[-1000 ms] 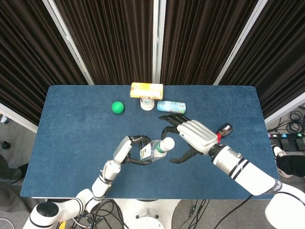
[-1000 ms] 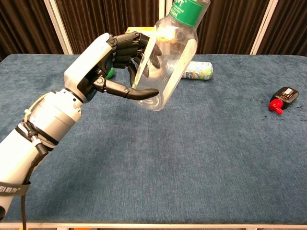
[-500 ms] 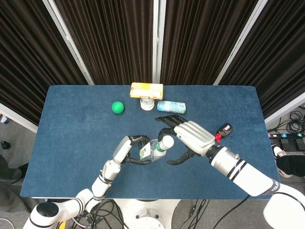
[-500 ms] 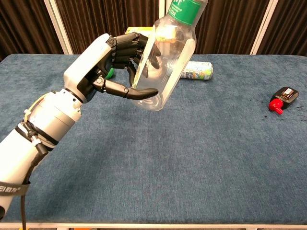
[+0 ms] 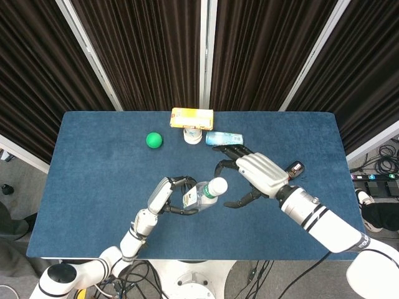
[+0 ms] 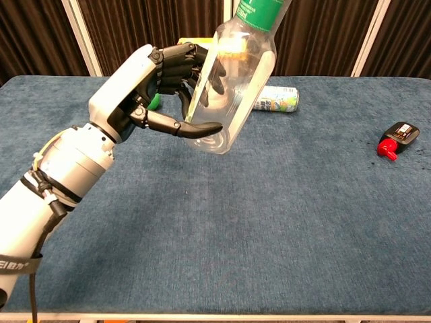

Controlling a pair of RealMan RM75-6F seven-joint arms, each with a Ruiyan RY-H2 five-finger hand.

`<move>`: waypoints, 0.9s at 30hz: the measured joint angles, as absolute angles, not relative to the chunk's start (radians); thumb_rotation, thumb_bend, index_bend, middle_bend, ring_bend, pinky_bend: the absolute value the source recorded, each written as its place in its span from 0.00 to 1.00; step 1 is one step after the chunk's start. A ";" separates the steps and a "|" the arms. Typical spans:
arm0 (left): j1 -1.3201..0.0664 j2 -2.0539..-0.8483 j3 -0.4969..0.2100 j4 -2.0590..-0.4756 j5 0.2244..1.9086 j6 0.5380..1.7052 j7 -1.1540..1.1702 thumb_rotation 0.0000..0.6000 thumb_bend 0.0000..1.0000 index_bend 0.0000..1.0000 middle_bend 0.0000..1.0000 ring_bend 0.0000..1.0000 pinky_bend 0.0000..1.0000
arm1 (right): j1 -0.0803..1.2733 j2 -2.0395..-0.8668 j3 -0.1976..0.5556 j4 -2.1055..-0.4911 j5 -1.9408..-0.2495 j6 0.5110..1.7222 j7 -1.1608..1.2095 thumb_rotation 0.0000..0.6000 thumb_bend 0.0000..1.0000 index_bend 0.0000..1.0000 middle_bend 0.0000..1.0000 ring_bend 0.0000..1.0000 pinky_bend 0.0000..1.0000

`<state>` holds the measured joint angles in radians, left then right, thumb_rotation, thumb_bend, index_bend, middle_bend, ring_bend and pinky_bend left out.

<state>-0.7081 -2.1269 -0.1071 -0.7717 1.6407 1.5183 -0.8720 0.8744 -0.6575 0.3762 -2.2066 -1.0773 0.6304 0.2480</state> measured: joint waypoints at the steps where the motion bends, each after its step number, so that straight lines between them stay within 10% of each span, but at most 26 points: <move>1: -0.708 -2.127 -0.107 -0.771 1.640 1.517 -0.872 1.00 0.38 0.56 0.57 0.50 0.58 | 0.873 -0.657 0.377 -2.207 -1.081 0.630 0.250 0.91 0.03 0.37 0.05 0.00 0.00; 27: -0.705 -2.129 -0.107 -0.760 1.633 1.509 -0.880 1.00 0.38 0.56 0.57 0.50 0.58 | 0.872 -0.658 0.384 -2.238 -1.140 0.611 0.271 0.91 0.03 0.37 0.05 0.00 0.00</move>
<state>-0.7054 -2.1294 -0.1071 -0.7603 1.6335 1.5086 -0.8801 0.8715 -0.6585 0.3837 -2.2376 -1.1396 0.6111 0.2706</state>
